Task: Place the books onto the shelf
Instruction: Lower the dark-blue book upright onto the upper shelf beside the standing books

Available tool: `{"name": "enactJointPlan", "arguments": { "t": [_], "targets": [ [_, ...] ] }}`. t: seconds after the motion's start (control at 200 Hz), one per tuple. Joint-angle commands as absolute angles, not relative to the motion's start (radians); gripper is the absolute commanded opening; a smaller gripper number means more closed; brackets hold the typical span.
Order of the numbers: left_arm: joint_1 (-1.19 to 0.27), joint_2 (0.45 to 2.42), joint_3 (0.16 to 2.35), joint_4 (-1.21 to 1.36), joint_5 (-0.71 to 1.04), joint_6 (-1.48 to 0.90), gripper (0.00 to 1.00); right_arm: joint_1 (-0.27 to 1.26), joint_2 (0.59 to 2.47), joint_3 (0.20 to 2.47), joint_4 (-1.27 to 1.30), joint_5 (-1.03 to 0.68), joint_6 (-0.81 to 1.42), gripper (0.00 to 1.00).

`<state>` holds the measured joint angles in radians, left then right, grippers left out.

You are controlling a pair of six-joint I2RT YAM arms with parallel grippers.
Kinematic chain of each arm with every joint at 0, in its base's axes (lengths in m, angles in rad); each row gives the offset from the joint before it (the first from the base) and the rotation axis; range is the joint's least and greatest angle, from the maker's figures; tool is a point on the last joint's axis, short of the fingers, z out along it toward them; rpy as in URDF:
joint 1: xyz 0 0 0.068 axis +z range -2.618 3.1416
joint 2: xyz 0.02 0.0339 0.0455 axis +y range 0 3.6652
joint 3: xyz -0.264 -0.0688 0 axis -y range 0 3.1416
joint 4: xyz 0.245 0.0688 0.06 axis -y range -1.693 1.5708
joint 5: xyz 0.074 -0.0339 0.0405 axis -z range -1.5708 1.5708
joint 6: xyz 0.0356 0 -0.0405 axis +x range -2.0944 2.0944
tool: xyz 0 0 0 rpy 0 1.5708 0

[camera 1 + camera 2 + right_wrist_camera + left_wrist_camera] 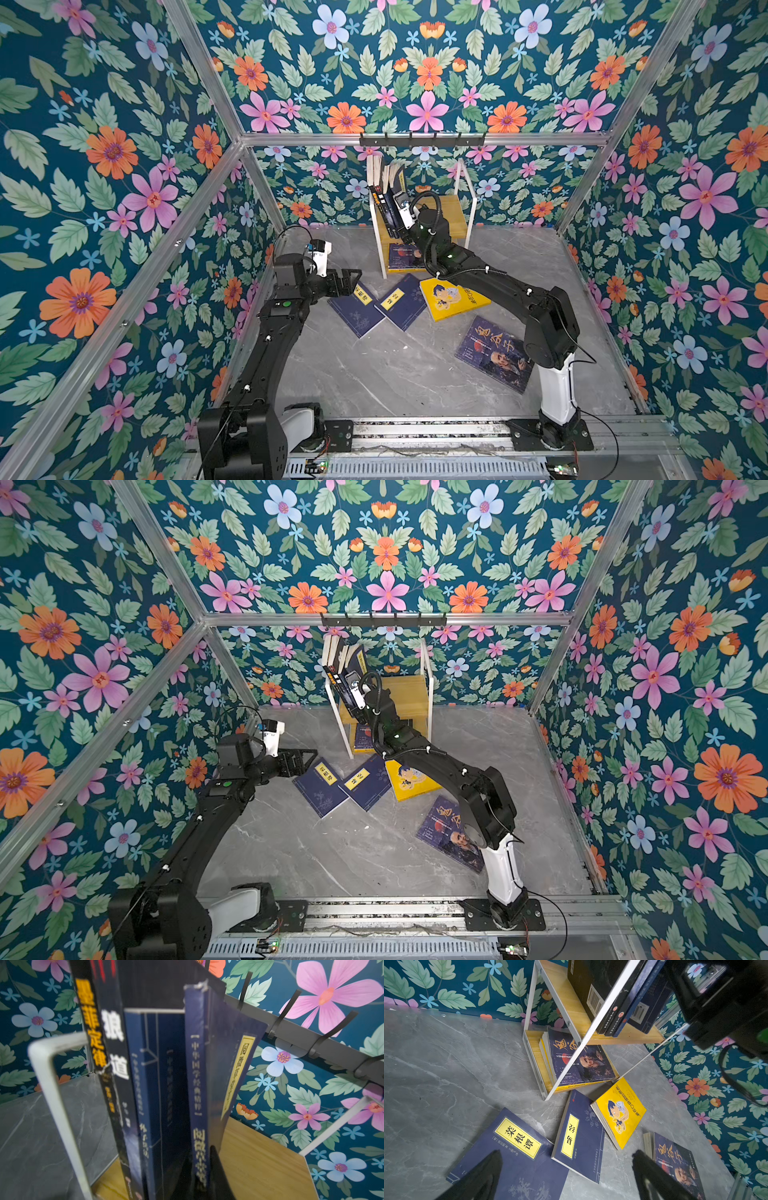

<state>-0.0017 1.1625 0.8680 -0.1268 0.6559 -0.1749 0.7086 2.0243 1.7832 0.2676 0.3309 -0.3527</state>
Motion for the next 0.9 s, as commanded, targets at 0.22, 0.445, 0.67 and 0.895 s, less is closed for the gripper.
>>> {"name": "enactJointPlan", "arguments": {
  "t": [0.22,0.445,0.67,0.895],
  "targets": [
    [0.000,1.161,0.866,-0.096,0.661,-0.172,1.00,0.710,2.015,1.730,0.347,0.232,-0.434,0.00],
    [0.000,1.155,0.864,-0.098,0.655,-0.164,1.00,0.707,2.025,1.690,0.415,0.158,-0.434,0.00],
    [0.000,1.161,0.862,-0.093,0.657,-0.167,1.00,0.690,2.013,1.645,0.461,0.126,-0.405,0.00],
    [0.000,1.161,0.861,-0.093,0.654,-0.162,1.00,0.669,1.976,1.578,0.480,0.047,-0.368,0.32]
  ]
}}
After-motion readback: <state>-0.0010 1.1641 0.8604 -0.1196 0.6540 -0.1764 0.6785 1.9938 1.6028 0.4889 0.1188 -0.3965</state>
